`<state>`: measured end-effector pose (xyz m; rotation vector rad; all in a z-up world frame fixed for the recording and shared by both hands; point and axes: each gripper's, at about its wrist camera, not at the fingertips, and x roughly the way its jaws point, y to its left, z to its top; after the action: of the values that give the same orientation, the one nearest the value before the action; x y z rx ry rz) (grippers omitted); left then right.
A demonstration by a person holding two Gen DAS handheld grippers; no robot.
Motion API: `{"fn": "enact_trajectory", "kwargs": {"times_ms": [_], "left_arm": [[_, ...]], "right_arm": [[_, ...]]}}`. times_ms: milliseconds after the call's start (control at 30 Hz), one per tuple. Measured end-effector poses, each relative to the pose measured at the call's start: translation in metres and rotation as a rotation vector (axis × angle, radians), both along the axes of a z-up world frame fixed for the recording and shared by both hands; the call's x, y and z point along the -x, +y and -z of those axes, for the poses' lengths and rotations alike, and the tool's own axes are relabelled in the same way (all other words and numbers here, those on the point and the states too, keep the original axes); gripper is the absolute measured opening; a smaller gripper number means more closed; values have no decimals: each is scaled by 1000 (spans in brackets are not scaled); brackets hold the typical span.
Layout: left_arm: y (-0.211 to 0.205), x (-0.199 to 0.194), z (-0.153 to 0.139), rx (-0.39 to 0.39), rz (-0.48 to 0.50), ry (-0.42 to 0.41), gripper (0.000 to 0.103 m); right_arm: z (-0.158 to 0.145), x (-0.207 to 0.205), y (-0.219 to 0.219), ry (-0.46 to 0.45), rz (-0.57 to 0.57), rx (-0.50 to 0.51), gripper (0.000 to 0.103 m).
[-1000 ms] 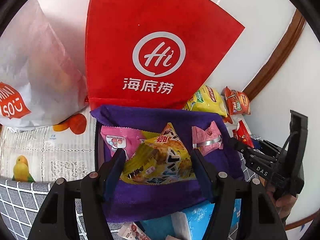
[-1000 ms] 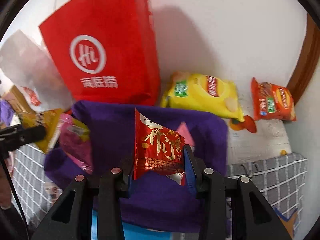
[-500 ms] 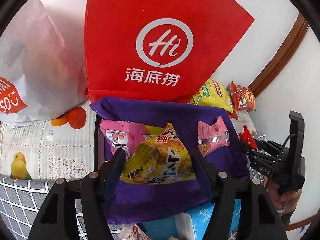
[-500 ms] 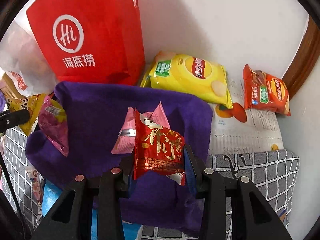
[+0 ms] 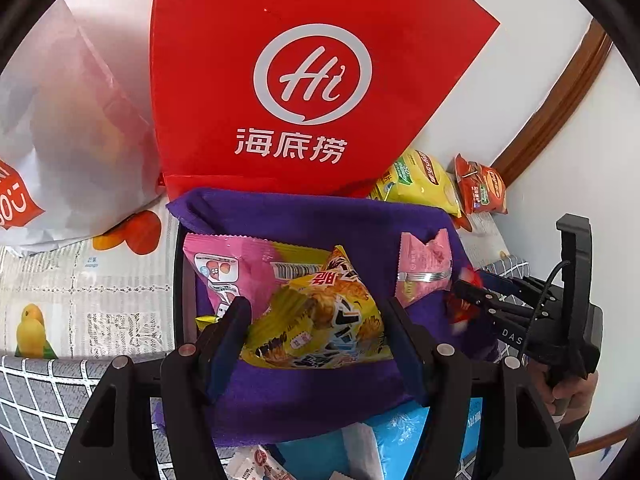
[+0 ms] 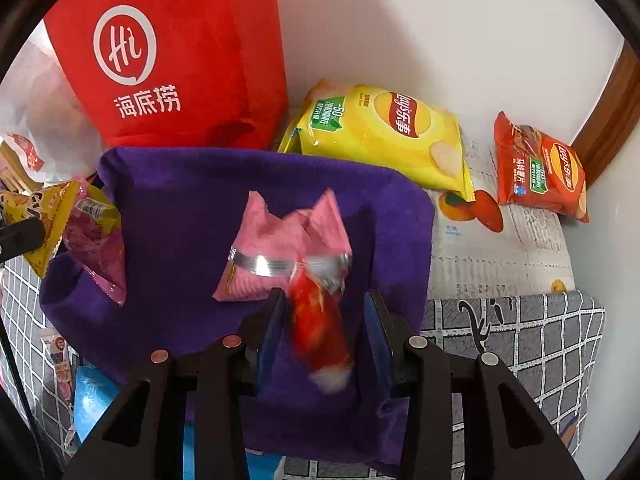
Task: Organize snacks
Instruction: 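Release the red packet and yellow bag onto the purple towel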
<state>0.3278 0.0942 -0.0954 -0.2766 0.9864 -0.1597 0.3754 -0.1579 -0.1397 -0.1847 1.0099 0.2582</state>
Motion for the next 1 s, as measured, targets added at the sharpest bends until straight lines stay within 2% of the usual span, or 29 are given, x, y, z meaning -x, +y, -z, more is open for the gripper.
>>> {"fn": "enact_trajectory", "kwargs": {"times_ms": [233,400,833,1000], "left_arm": [[-3,0,2,-3,11,5,65],[-10,-4,10,-3,28,33,65],[-27,-11,33,-22,46,96,66],[-27,-13,35,-7,44,111,69]], "right_arm": [[-10,7,4,-32,-2,-18,41],[-24,16,11,-101,-5,-22,49],[-42,24,8,-169,24,-47,54],[-49,28,8,-199,29,-48,56]]}}
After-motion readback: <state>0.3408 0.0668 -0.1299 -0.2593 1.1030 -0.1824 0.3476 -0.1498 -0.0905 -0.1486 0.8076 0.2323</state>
